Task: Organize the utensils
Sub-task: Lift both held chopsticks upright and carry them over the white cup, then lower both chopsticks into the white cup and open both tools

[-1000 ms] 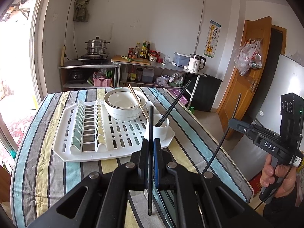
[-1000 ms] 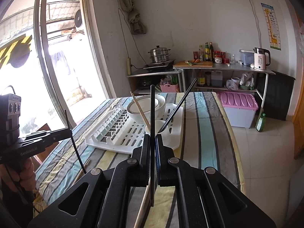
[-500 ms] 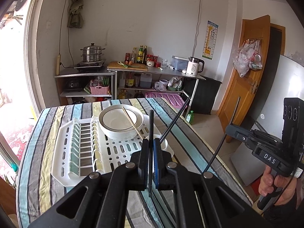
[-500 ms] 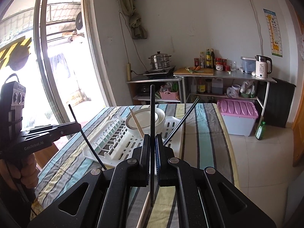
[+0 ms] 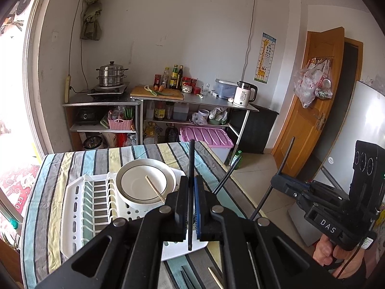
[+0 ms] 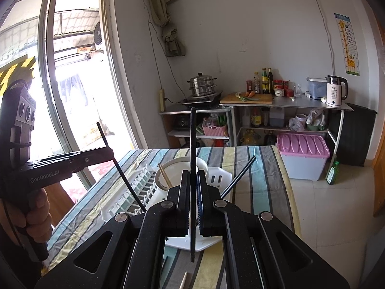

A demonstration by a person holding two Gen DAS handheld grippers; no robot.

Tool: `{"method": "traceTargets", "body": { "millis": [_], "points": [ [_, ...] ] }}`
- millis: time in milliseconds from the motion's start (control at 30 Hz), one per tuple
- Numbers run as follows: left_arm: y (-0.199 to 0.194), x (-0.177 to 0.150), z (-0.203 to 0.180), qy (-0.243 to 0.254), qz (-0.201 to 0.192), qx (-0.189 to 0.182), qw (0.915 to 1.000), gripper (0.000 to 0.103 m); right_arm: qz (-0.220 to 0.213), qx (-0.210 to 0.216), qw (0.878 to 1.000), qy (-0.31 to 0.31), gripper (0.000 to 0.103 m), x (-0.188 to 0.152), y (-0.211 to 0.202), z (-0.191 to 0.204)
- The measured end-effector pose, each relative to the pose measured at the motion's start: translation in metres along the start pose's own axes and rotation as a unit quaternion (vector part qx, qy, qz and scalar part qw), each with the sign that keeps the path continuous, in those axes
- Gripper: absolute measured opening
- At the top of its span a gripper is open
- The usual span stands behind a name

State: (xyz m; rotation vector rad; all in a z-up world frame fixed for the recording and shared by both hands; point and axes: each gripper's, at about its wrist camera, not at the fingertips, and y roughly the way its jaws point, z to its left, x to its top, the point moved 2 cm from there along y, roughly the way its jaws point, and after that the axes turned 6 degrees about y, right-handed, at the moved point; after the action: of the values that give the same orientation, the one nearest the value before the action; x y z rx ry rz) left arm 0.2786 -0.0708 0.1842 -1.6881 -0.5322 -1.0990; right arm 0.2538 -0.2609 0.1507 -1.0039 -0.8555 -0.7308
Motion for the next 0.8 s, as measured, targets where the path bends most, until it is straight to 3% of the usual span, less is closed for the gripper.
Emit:
{"method": "traceTargets", "body": {
  "millis": [400, 800],
  "points": [
    [0.026, 0.024, 0.008, -0.005, -0.003, -0.001, 1.0, 0.005, -0.01, 0.005, 1.0, 0.005, 0.005, 0.024, 0.028, -0.002],
    [0.054, 0.019, 0.019, -0.012, 0.01, -0.006, 0.9999, 0.005, -0.001, 0.007, 1.0, 0.01, 0.005, 0.027, 0.06, -0.009]
  ]
}}
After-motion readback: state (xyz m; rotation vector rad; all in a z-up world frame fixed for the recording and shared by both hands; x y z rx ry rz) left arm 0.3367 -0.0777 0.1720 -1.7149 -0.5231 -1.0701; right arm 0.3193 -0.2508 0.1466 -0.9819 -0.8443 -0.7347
